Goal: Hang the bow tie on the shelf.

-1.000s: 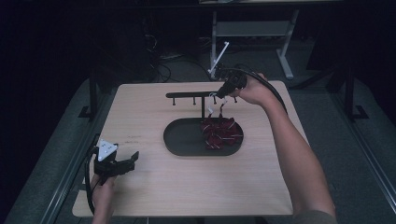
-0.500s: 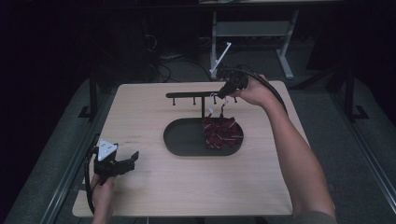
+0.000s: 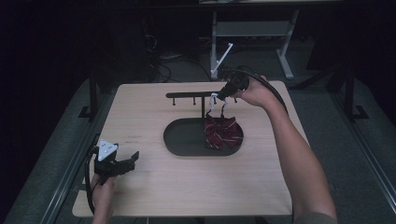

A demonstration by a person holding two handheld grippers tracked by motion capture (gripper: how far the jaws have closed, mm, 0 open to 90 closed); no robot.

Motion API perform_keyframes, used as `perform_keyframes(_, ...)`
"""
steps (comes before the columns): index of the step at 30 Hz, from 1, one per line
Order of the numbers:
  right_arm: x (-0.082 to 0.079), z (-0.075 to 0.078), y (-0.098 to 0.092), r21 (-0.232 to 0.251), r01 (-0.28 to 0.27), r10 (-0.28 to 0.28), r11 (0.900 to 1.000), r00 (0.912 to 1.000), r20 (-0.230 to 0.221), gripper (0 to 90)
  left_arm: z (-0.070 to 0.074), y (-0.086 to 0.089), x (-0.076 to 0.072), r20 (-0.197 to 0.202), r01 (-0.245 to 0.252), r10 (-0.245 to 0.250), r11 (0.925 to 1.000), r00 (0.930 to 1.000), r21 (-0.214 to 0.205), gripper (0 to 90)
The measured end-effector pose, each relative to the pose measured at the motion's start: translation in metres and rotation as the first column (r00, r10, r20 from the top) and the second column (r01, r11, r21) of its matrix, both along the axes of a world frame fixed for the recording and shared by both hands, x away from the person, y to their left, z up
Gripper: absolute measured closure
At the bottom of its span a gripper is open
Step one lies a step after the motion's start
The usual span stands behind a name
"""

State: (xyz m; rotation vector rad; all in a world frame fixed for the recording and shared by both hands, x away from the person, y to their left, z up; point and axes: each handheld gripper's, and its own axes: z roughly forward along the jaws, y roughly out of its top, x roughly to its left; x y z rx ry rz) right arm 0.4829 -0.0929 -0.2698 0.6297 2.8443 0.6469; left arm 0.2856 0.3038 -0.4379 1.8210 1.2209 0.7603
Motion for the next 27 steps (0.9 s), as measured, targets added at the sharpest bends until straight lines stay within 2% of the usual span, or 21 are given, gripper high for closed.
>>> perform_keyframes(9, -0.004, 0.003, -0.003, 0.016, -0.011, 0.011, 0.9998, 0.9999, -0.002, 77.0, 0.000, -0.001, 0.000, -0.003, 0.003, -0.003, 1.0000, 1.0000, 0.003, 13.5)
perform_keyframes(17, -0.008, 0.004, -0.005, 0.025, -0.026, 0.026, 0.9994, 0.9993, -0.026, 72.6, 0.000, 0.000, 0.000, -0.003, 0.007, -0.007, 0.9999, 1.0000, 0.011, 13.5)
perform_keyframes(20, -0.010, 0.005, -0.006, 0.029, -0.037, 0.037, 0.9989, 0.9992, -0.017, 72.1, 0.000, 0.000, 0.000, -0.002, 0.007, -0.007, 0.9999, 1.0000, 0.013, 13.5)
perform_keyframes(25, -0.011, 0.000, -0.011, 0.040, -0.030, 0.031, 0.9988, 0.9989, -0.035, 70.5, 0.000, -0.001, 0.000, -0.007, -0.001, 0.001, 1.0000, 1.0000, -0.001, 13.5)
perform_keyframes(27, -0.012, -0.002, -0.013, 0.050, -0.030, 0.031, 0.9983, 0.9987, -0.039, 69.6, -0.001, -0.002, -0.001, -0.012, 0.005, -0.005, 1.0000, 0.9999, 0.006, 13.6)
